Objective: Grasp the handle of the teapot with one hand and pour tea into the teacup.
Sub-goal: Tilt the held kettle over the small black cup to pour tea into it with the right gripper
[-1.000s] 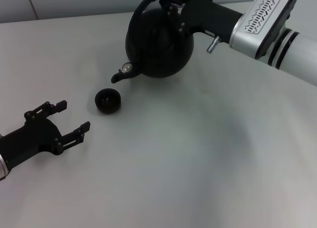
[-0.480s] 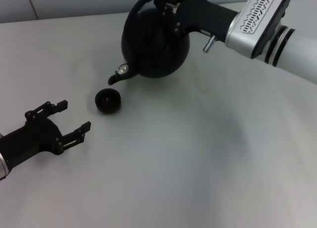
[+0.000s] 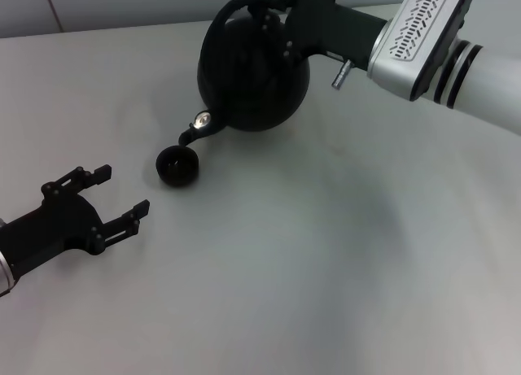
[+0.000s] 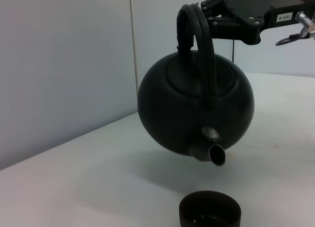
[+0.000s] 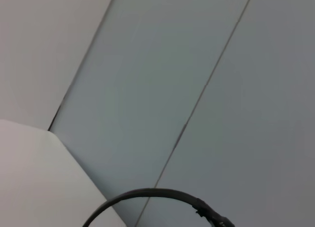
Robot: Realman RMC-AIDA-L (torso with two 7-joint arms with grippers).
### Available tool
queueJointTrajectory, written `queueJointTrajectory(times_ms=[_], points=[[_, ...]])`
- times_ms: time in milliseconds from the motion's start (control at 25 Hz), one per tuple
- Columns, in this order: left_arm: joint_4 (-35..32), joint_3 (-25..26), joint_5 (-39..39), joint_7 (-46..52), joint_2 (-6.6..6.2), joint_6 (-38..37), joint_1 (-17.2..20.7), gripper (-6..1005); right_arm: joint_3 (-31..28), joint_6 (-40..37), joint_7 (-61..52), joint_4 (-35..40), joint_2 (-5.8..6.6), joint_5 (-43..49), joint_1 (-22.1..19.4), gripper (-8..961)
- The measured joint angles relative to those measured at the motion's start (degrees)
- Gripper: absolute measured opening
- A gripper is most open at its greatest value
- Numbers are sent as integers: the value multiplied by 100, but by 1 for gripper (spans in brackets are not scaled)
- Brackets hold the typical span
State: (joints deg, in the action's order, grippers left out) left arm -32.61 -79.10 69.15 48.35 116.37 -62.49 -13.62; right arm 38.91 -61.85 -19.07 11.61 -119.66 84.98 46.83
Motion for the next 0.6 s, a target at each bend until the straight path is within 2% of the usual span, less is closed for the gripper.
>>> queueJointTrajectory(times_ms=[600], points=[[0, 0, 40, 63, 0, 12, -62, 800, 145, 70, 2, 82, -5, 0, 9, 86]])
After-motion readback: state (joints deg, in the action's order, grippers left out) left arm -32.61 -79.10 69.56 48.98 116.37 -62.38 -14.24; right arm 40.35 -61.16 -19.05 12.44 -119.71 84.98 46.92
